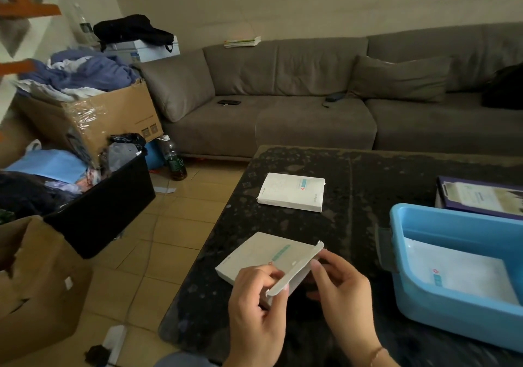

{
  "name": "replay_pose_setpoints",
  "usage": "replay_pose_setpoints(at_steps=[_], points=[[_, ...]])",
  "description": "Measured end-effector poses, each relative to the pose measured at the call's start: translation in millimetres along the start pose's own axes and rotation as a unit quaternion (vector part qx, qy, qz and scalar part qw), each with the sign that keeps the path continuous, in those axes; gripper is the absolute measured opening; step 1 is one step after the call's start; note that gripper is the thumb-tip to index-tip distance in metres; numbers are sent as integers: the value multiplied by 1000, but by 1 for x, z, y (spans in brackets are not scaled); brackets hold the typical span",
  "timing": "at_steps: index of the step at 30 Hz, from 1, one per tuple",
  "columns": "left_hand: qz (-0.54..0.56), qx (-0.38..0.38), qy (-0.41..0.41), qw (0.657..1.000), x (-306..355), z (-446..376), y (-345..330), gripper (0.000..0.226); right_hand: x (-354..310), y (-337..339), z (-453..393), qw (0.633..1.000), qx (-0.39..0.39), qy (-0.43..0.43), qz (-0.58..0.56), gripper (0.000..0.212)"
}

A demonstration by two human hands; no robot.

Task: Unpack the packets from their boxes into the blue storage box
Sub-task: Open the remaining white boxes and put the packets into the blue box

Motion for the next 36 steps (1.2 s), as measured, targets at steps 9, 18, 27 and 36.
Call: replay_pose_setpoints(at_steps=[9, 18, 27, 36], points=[[46, 3, 58, 997, -8, 1, -7, 13, -3, -11, -1, 995, -58, -5, 78, 11], [31, -25, 45, 998, -7, 5, -13, 38, 12, -23, -2, 986, -98, -91, 96, 13], [1, -82, 16, 997, -10, 7, -23, 14, 25, -20, 1, 985, -58, -131, 93, 23], [-7, -82, 41, 996, -10, 4, -27, 16, 29, 22, 17, 980, -30, -194, 35, 25]])
Point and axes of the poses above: each hand's wrist, its own z-axis away from the middle knuckle, its own y-axis out of the back of the hand, x = y × z, the point moved 8 cm from there along -z, towards the middle knuckle, and after that the axes turned 1 degree about -z, right-handed, at the moved point
